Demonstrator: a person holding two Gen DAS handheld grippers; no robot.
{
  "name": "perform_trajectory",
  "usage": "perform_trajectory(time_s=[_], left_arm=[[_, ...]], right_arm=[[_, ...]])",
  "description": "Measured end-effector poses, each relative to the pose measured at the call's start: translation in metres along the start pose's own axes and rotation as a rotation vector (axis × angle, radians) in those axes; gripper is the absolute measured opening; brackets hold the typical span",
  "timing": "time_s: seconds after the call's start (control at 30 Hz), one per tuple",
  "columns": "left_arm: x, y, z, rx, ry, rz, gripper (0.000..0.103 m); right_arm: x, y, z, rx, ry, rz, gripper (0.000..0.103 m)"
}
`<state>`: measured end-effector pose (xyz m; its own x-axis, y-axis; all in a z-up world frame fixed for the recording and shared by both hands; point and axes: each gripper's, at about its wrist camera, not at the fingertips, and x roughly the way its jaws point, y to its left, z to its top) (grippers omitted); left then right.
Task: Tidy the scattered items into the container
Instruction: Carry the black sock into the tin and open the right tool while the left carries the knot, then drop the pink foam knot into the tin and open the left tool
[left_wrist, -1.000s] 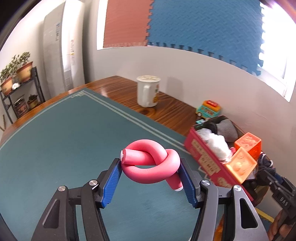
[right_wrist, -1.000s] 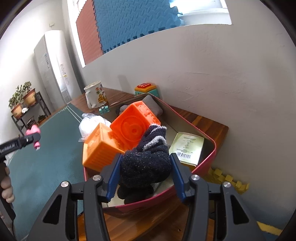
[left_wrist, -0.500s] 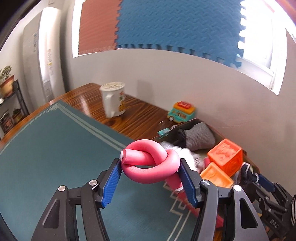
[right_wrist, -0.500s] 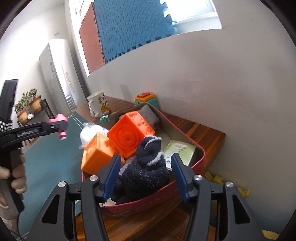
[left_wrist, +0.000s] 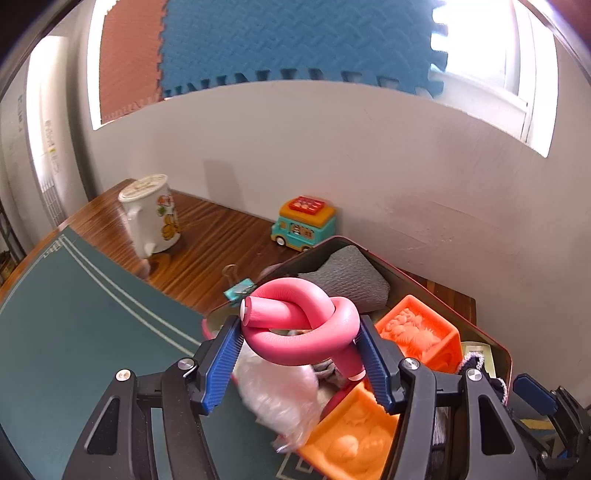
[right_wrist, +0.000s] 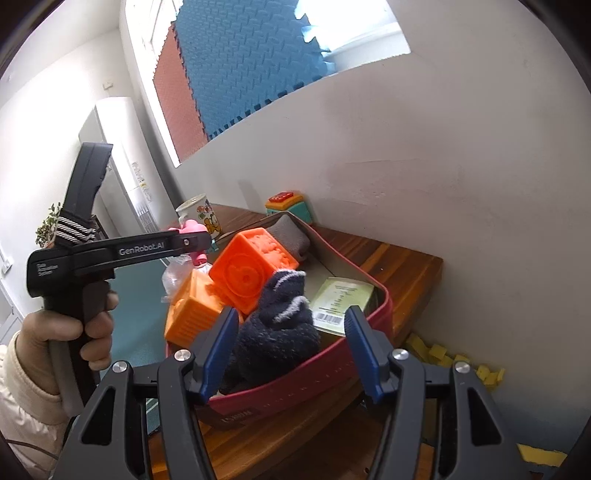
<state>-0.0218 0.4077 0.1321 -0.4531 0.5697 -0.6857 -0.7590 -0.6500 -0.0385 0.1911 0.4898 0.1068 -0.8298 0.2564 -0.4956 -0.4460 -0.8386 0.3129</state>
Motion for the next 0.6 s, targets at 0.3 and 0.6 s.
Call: perform_trajectory(time_s=[0.3, 0.6], left_arm=[[0.017, 0.007, -0.003, -0.053, 0.081, 0.003, 0.066], [0.005, 0.016, -0.002, -0.088, 0.074, 0.002, 0.070]], right_arm=[[-0.004, -0.004, 0.001, 0.007, -0.006, -0.003, 0.073], [-0.009, 0.000, 0.002, 0.002, -0.018, -0.003, 0.079]])
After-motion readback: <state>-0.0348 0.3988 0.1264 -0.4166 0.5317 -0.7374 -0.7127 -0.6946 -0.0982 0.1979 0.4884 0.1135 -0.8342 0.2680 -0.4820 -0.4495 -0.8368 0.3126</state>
